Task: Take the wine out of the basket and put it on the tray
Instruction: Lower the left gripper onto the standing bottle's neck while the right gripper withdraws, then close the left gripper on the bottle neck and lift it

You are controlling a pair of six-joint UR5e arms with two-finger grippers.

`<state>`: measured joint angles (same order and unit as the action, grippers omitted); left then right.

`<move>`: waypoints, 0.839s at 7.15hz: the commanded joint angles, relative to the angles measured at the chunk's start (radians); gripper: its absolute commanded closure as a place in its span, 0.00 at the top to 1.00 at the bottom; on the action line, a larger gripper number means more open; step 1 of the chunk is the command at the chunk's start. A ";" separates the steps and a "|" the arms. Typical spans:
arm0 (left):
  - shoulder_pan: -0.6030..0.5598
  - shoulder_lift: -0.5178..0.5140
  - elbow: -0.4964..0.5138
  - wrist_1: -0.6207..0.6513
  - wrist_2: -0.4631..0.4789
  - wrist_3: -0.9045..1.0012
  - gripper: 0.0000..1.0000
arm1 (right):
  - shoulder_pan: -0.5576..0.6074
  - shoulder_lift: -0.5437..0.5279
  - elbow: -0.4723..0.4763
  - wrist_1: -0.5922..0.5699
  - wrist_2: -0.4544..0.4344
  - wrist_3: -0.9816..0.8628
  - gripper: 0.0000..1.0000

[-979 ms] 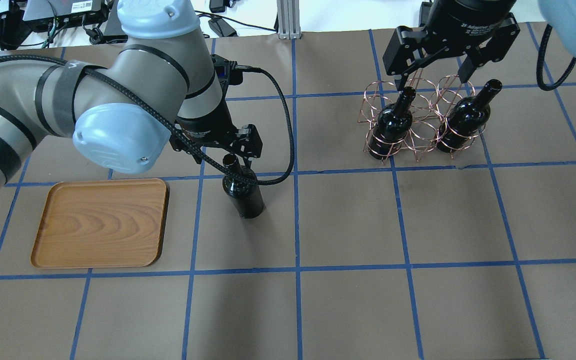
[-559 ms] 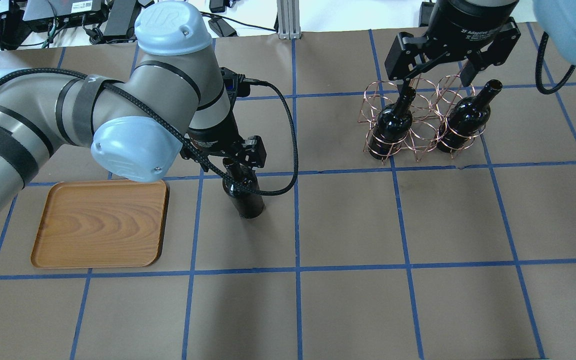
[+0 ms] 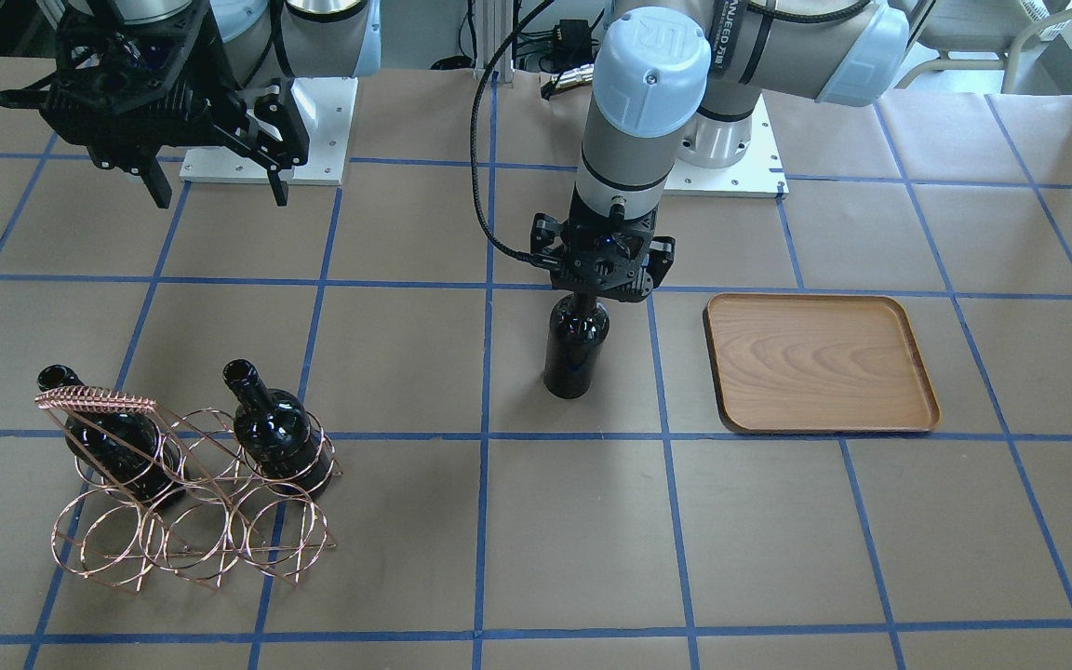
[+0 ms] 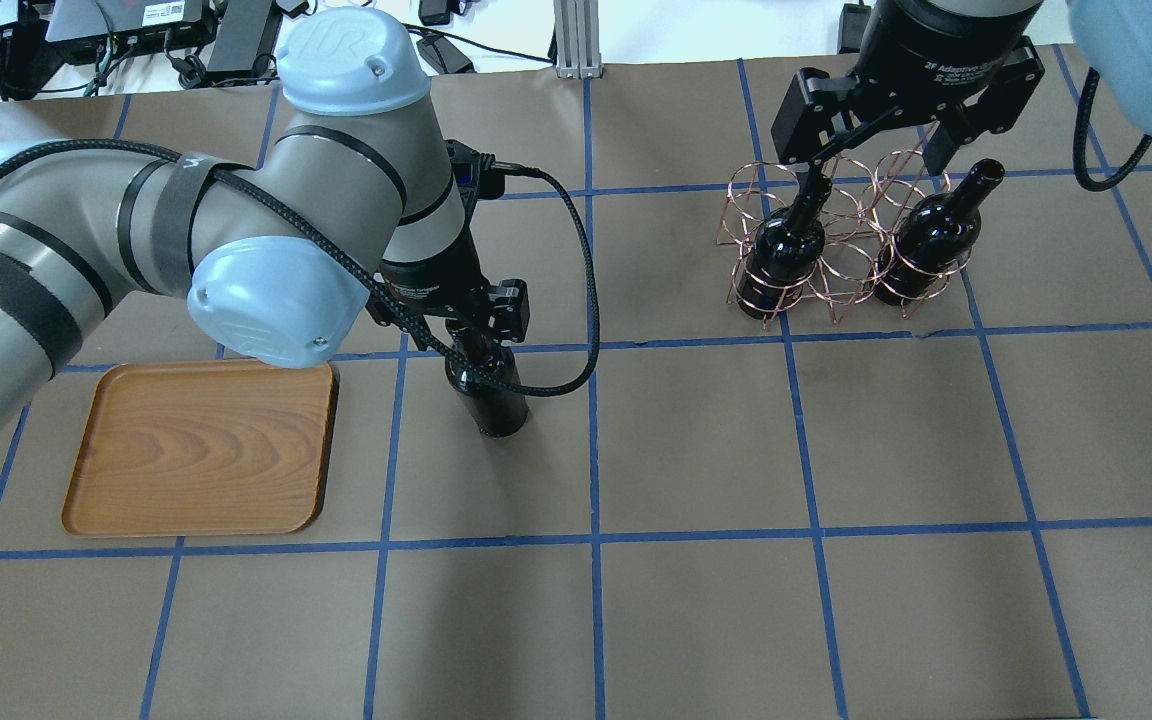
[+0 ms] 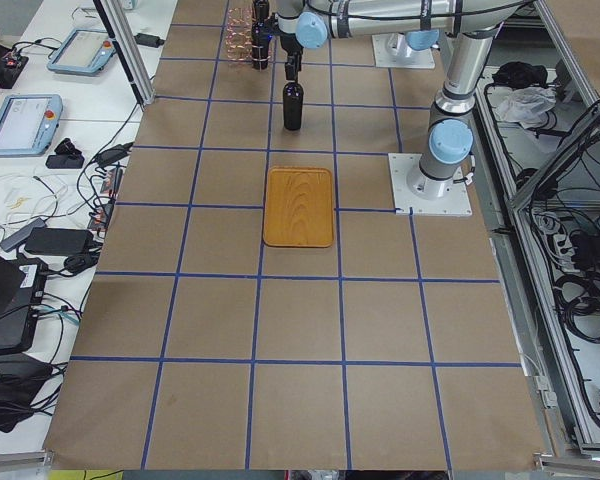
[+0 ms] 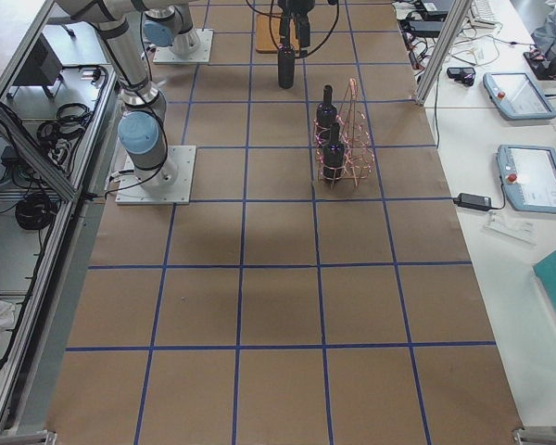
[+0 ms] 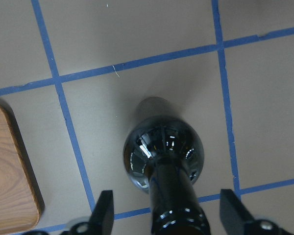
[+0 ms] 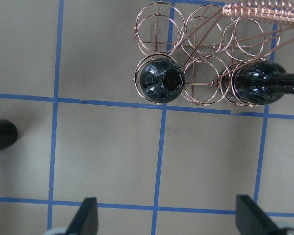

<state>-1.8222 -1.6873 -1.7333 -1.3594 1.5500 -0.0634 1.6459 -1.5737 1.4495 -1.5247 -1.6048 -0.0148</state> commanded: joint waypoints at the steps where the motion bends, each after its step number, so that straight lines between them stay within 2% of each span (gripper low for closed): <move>1: 0.000 -0.002 0.000 0.008 -0.001 -0.001 0.74 | 0.000 -0.002 0.008 -0.003 -0.001 -0.001 1.00; 3: 0.000 -0.002 0.001 0.006 -0.001 -0.007 0.77 | -0.001 -0.005 0.009 -0.002 -0.001 -0.001 1.00; 6: 0.000 -0.002 0.001 0.006 -0.045 -0.003 0.72 | 0.000 -0.005 0.011 -0.002 0.000 0.001 1.00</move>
<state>-1.8224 -1.6889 -1.7324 -1.3532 1.5182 -0.0676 1.6457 -1.5784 1.4601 -1.5262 -1.6018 -0.0140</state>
